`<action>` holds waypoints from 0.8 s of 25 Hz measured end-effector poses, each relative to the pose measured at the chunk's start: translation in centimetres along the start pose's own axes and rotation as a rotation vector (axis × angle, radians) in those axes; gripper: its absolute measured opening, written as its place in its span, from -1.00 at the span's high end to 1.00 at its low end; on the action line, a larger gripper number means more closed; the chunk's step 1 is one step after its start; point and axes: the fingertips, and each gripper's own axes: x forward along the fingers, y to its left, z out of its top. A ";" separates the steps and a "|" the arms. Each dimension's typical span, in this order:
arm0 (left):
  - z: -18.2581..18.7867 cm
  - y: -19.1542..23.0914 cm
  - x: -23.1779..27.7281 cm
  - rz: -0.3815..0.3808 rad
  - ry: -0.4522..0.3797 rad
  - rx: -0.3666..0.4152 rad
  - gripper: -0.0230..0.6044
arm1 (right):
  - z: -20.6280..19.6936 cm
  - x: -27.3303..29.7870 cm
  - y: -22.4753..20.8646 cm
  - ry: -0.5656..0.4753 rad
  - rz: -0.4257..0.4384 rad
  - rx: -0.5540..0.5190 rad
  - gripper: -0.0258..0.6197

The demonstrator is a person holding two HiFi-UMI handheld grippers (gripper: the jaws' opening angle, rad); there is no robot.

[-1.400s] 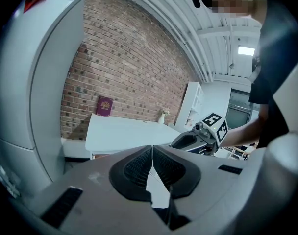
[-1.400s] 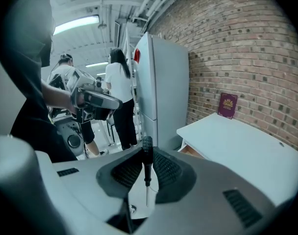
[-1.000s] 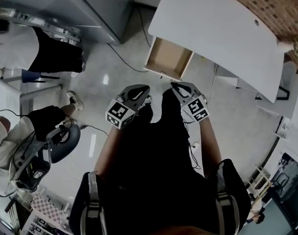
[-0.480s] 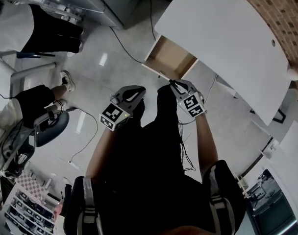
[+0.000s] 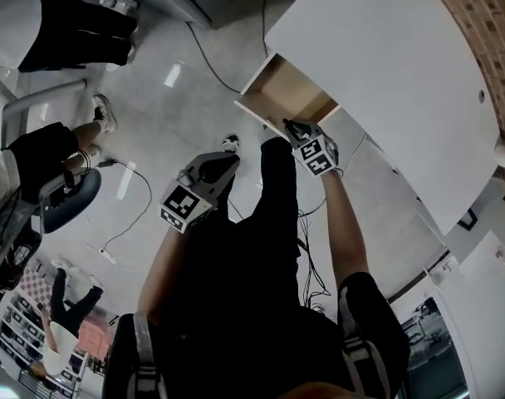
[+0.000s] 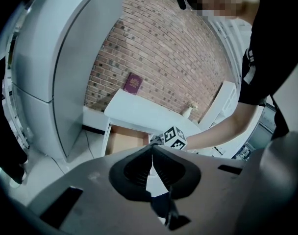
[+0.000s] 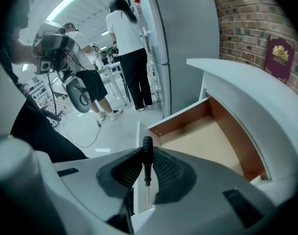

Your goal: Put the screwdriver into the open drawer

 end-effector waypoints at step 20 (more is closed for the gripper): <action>-3.8 2.4 4.1 0.057 0.023 -0.063 0.87 | -7.1 14.3 -5.0 0.231 0.023 -0.062 0.54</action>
